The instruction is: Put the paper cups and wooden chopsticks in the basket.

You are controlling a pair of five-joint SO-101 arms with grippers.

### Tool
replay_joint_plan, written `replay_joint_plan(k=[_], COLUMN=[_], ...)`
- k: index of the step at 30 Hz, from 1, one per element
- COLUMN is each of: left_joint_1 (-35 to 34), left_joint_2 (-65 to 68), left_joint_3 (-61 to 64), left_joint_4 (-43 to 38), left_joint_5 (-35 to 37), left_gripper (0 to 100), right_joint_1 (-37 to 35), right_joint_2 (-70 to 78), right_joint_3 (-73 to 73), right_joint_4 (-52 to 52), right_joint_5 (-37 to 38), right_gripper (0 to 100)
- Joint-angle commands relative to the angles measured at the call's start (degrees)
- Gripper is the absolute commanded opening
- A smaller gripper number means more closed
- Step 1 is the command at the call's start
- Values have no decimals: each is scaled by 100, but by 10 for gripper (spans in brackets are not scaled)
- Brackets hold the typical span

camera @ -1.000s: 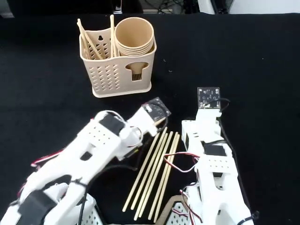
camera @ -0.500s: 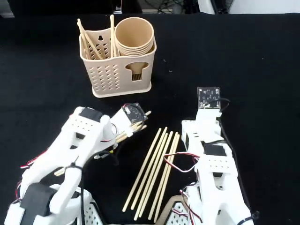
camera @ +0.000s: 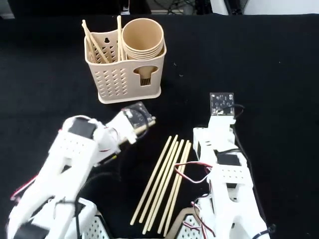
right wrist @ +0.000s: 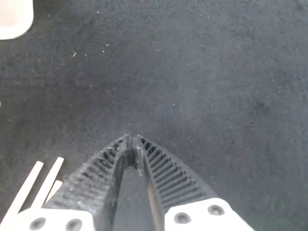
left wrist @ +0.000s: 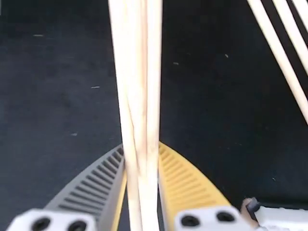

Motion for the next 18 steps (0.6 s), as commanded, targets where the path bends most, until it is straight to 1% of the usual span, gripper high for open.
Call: replay_joint_plan(k=[1, 4, 8, 11, 18], left_joint_1=[-286, -505, -541, -514, -497], left_joint_2=[-844, -1275, -1670, -1758, -1776], left_joint_3=[-119, -136, -330, -708, -1596], left_joint_4=[53, 53, 44, 44, 0], left_joint_5=[-18, -18, 26, 387, 914], left_gripper=[30, 30, 29, 29, 29], right_joint_1=[35, 35, 35, 35, 35], right_joint_2=[-75, -75, -75, -75, -75], right_joint_3=[-31, -31, -31, -31, -31], right_joint_4=[-105, -105, -105, -105, -105], right_joint_5=[70, 70, 70, 70, 70], right_gripper=[21, 21, 21, 21, 21])
